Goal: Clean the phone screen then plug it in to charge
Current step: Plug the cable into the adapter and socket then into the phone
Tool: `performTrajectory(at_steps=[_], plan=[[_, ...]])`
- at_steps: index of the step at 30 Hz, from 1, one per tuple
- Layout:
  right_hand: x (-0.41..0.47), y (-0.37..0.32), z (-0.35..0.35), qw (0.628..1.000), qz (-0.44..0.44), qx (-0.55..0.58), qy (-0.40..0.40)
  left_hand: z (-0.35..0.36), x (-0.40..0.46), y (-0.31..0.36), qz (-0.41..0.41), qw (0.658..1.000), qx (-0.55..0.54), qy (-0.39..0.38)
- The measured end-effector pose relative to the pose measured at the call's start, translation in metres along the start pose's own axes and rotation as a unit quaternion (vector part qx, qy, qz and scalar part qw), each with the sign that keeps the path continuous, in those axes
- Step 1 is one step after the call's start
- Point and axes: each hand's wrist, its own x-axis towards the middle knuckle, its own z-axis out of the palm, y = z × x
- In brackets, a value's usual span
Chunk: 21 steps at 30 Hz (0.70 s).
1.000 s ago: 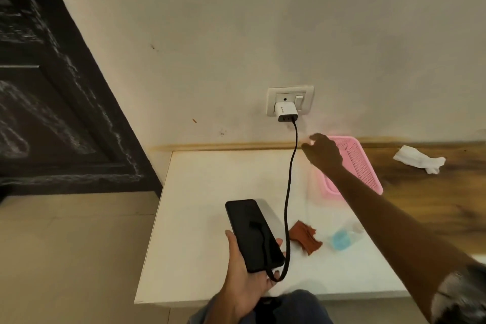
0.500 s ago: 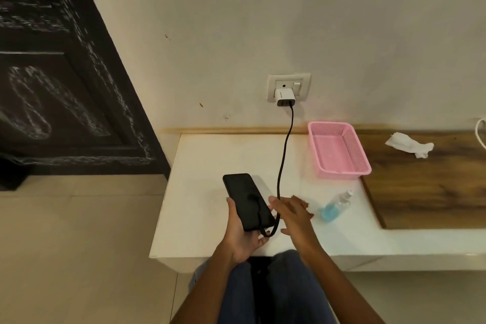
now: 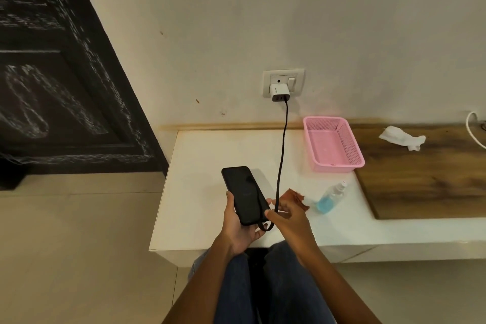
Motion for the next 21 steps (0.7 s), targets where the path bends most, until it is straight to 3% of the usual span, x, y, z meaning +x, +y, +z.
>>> performTrajectory(at_steps=[21], plan=[[0.0000,0.0092,0.0020,1.000,-0.014,-0.012,0.024,-0.0007,-0.0055,0.0024,0.015,0.998,-0.037,-0.040]])
